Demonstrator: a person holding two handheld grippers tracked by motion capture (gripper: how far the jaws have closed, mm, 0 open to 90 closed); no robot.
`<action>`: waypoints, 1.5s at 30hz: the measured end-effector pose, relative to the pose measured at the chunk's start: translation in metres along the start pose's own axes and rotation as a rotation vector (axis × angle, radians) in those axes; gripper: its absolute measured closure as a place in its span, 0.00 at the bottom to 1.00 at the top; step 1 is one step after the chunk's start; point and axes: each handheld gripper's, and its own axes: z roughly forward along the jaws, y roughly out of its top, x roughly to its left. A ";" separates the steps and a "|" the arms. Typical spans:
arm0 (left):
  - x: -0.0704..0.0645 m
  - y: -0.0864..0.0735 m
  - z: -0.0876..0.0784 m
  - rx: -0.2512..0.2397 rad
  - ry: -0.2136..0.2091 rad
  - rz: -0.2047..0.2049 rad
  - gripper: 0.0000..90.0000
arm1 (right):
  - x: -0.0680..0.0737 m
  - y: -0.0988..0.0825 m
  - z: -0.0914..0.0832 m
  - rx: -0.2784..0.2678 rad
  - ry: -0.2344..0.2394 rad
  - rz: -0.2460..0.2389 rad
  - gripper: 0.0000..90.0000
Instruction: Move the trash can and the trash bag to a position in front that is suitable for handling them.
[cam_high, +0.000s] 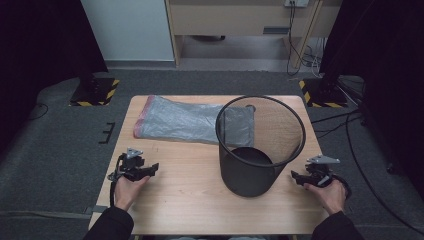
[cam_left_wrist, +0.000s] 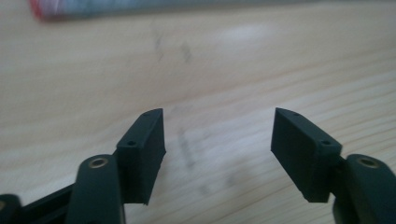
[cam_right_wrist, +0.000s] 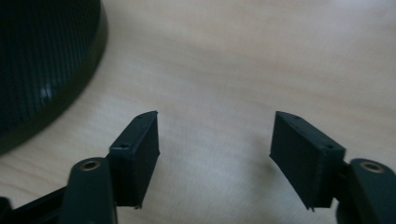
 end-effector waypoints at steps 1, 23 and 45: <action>-0.007 0.006 -0.004 -0.043 -0.017 0.001 0.43 | -0.001 0.005 -0.004 -0.038 -0.007 0.004 0.40; -0.149 0.100 0.003 -0.318 -0.251 0.126 0.72 | 0.034 0.079 -0.042 -0.389 0.032 0.049 0.57; -0.085 0.080 -0.022 -0.305 -0.177 0.120 0.60 | 0.096 0.091 -0.034 -0.385 0.123 -0.059 0.47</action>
